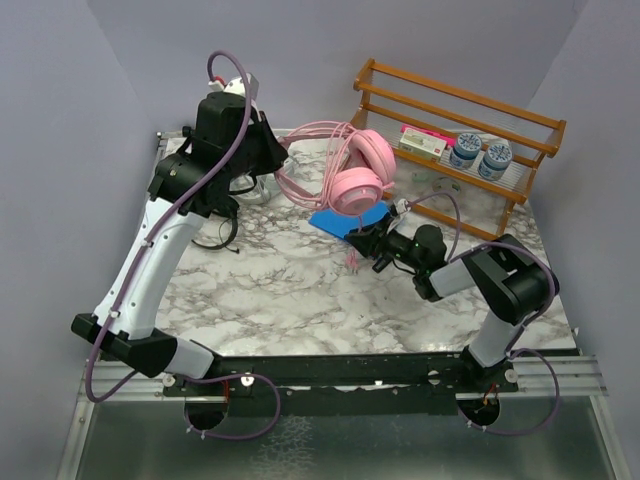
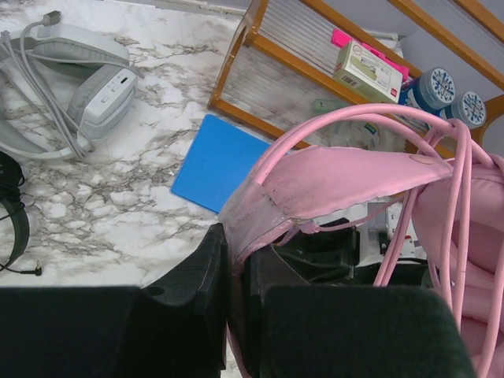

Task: Wrap the headphones
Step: Wrap the headphones cable around the headphones.

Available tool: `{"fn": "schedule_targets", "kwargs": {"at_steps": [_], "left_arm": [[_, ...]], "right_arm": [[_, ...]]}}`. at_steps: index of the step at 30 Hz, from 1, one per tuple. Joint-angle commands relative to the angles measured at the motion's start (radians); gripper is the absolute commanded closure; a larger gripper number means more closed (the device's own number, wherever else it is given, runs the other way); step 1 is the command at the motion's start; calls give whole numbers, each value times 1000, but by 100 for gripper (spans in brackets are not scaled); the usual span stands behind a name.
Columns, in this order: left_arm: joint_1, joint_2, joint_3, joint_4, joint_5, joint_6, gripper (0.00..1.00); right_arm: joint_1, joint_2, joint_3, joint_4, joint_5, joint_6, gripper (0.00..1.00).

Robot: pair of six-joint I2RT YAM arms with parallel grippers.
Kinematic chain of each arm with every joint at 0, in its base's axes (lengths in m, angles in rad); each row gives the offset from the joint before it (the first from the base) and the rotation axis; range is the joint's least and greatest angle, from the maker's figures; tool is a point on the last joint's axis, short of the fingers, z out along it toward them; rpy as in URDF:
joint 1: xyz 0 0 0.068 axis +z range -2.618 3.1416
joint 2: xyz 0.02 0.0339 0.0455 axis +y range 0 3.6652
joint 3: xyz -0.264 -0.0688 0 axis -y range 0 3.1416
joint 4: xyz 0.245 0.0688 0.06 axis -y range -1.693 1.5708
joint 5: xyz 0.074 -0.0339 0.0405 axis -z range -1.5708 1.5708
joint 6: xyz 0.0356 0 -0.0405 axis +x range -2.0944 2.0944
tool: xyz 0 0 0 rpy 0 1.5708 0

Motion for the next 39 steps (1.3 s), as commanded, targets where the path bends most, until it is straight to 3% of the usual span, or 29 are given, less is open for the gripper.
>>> {"fn": "schedule_targets", "kwargs": {"at_steps": [1,5,16,24,31,34,39], "left_arm": [[2,-2,67,88,46,-80,100],[3,5,80,100,31,-102,100],[25,69,64,185,-35,-296,100],[61,58,-131,349,-50,-436,100],[61,0,-372,552,-157,-425,100],[61,-52,-504,675,-158,-420,100],[59,-89,-608,732,-141,-393,100]], "right_arm": [[8,31,37,47,-41,22,71],[17,34,38,36,-47,41,87],[274,-131,35,-157,34,70,99],[454,-320,169,-551,163,85,99],[459,-414,222,-544,189,242,97],[458,-415,290,-566,236,286,96],[458,-416,366,-566,341,357,95]]}}
